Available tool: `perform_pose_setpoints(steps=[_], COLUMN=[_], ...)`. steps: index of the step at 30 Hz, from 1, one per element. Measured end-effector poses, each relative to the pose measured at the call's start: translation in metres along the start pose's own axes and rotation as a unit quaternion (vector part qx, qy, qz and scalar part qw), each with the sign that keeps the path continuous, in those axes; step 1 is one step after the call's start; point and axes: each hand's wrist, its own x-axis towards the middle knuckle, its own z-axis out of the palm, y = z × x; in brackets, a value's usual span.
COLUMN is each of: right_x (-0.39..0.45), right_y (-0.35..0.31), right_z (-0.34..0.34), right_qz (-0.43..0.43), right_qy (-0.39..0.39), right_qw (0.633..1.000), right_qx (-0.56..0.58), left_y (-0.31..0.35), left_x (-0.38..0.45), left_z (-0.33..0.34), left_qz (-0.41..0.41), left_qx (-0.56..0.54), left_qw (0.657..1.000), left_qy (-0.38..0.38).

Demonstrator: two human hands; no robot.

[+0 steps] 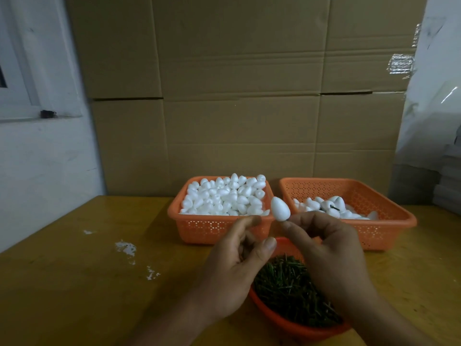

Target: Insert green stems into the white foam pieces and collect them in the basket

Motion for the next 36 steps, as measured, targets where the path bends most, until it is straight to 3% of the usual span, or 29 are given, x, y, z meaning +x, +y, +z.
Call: perform_pose_setpoints(steps=[5,13,29,36], right_x=[0.041,0.106,0.121,0.108], right_y=[0.016,0.056,0.064,0.056], right_z=[-0.014,-0.041,-0.042,-0.047], right_qz=[0.028,0.087,0.180,0.132], right_qy=[0.053,0.069,0.030,0.052], right_qw=[0.987,0.905,0.838,0.875], right_qx=[-0.151,-0.411,-0.513,-0.463], left_y=[-0.004,-0.011,-0.006,-0.005], left_x=[0.001,0.003,0.003,0.004], left_z=[0.002,0.000,0.000,-0.004], left_qz=[0.007,0.005,0.006,0.013], left_qx=[0.012,0.023,0.048,0.065], left_qw=[1.000,1.000,0.999,0.998], left_qy=[0.014,0.017,-0.002,0.025])
